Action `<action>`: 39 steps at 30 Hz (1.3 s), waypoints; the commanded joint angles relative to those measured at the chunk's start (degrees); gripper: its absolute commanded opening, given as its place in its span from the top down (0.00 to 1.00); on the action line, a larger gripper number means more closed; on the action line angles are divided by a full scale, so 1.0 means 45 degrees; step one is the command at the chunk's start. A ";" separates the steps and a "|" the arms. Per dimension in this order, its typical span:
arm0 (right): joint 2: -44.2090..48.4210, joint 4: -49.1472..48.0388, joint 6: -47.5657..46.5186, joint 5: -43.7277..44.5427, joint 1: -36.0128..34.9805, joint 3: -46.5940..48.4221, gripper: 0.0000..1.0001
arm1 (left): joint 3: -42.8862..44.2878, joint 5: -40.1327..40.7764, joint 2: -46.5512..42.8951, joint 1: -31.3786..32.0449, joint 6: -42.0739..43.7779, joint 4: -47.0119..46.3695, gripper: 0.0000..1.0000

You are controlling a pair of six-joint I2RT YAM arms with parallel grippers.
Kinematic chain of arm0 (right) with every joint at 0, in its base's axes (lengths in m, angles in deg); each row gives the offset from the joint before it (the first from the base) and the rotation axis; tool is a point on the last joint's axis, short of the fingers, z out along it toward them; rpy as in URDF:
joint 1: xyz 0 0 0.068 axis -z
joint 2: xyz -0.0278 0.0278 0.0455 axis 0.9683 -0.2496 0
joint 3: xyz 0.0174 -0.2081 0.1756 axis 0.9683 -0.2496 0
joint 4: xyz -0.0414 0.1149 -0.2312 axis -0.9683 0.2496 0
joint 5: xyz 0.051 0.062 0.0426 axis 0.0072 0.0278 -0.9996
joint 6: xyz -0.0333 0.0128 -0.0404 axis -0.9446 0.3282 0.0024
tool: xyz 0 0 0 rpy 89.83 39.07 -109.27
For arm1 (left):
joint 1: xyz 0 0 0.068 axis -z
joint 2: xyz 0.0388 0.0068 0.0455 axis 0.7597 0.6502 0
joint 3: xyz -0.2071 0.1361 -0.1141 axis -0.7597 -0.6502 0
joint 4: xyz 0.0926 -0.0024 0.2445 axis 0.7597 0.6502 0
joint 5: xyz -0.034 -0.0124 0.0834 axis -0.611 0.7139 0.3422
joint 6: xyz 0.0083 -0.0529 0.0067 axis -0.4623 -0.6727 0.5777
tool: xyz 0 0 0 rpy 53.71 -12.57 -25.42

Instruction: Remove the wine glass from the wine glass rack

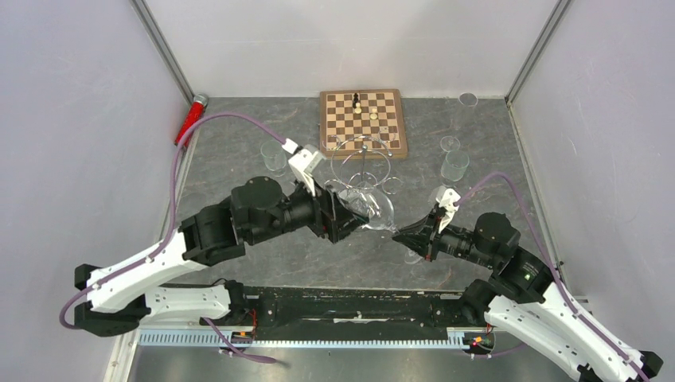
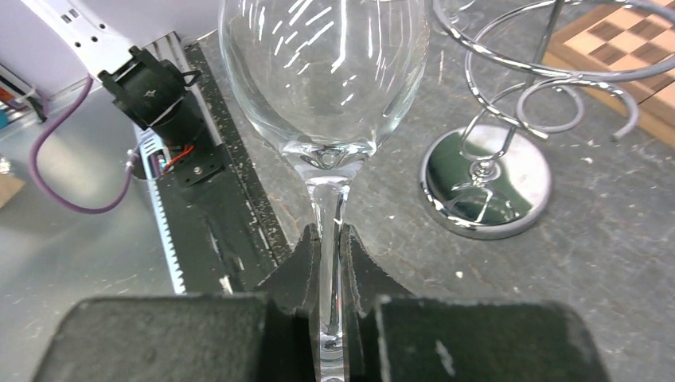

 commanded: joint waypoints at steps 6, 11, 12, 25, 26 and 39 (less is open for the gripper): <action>0.0867 -0.1693 -0.2338 0.0942 -0.0035 -0.0105 1.00 | 0.0083 -0.3495 -0.0419 -0.3079 -0.2017 -0.0639 0.22; 0.1299 -0.2010 -0.3292 0.1020 -0.0035 -0.0379 1.00 | 0.0209 -0.4638 -0.0150 -0.4431 -0.2844 -0.0184 0.23; 0.1416 -0.2179 -0.3457 0.0978 -0.0033 -0.0476 1.00 | 0.0182 -0.4920 -0.0083 -0.4724 -0.3010 -0.0194 0.24; 0.1208 -0.3012 -0.5452 0.0670 -0.0036 -0.0452 1.00 | -0.0398 -0.7710 0.0617 -0.6747 -0.3900 -0.0754 0.30; 0.1171 -0.3062 -0.5564 0.0657 -0.0038 -0.0427 1.00 | -0.0452 -0.7845 0.0643 -0.6867 -0.3930 -0.0780 0.30; 0.0097 -0.3527 -0.6531 0.0504 -0.0045 0.0359 1.00 | -0.0478 -0.8909 0.1228 -0.7433 -0.3528 -0.0346 0.36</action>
